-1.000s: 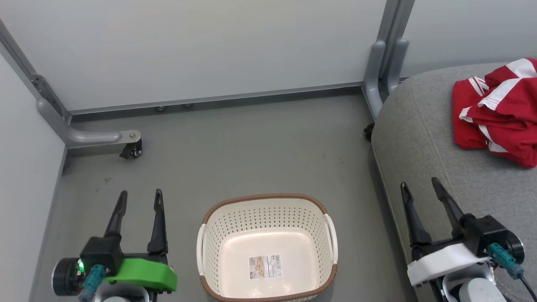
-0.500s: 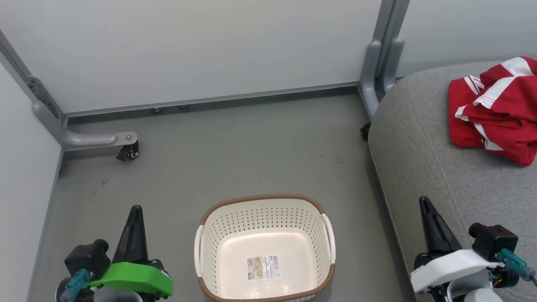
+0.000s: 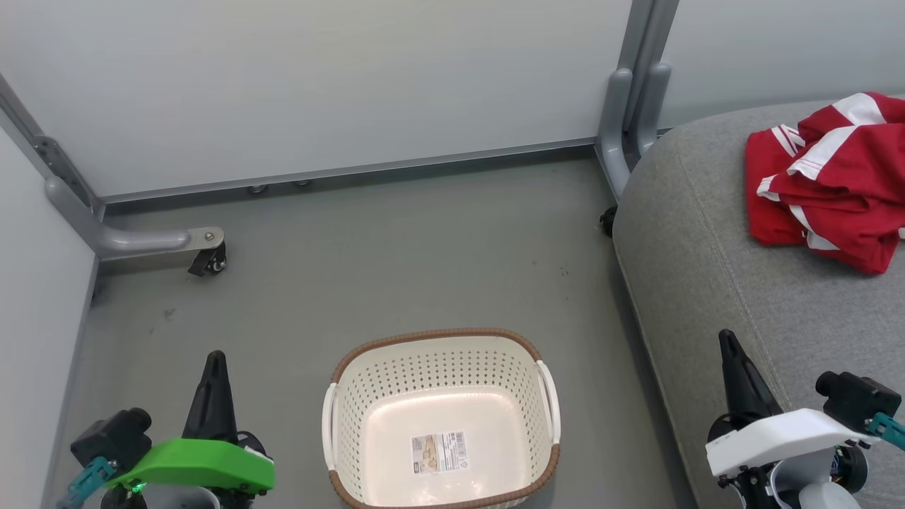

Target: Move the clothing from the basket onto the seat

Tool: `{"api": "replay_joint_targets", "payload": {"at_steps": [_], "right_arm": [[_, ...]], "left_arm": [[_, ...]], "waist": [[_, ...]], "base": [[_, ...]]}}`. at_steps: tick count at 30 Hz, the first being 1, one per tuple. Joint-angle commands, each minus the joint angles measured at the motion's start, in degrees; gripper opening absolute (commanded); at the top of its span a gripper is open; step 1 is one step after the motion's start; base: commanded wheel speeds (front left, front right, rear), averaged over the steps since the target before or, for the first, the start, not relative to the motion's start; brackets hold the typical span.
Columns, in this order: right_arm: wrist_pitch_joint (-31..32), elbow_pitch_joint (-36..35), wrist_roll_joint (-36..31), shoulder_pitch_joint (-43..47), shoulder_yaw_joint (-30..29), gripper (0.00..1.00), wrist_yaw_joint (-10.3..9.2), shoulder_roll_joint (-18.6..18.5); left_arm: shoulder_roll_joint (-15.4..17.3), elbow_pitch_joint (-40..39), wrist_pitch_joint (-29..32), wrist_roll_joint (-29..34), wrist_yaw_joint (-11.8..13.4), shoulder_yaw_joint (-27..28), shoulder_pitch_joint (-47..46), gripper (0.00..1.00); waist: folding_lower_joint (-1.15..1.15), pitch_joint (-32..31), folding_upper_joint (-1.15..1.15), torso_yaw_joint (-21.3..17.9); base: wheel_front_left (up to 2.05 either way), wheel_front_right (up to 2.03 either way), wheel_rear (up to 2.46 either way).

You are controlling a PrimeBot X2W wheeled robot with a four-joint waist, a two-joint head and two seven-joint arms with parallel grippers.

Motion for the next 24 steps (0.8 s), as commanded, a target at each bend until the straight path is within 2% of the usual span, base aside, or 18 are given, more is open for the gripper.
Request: {"api": "replay_joint_targets", "payload": {"at_steps": [1,24], "right_arm": [[0.5,-0.5,2.2,-1.3,-0.4,0.00,-0.01,-0.3],[5.2,0.6,20.3,-2.5,-1.9,0.00,-0.02,-0.5]], "left_arm": [[0.2,-0.8,0.5,-2.3,-0.3,0.5,-1.8,0.00],[0.2,-0.7,5.1,-20.3,-1.1,2.4,-2.9,0.00]], "waist": [[0.00,0.0,0.00,-0.1],[0.00,-0.2,0.00,-1.5]], "base": [[0.00,0.00,0.00],[0.00,0.00,0.00]]}}
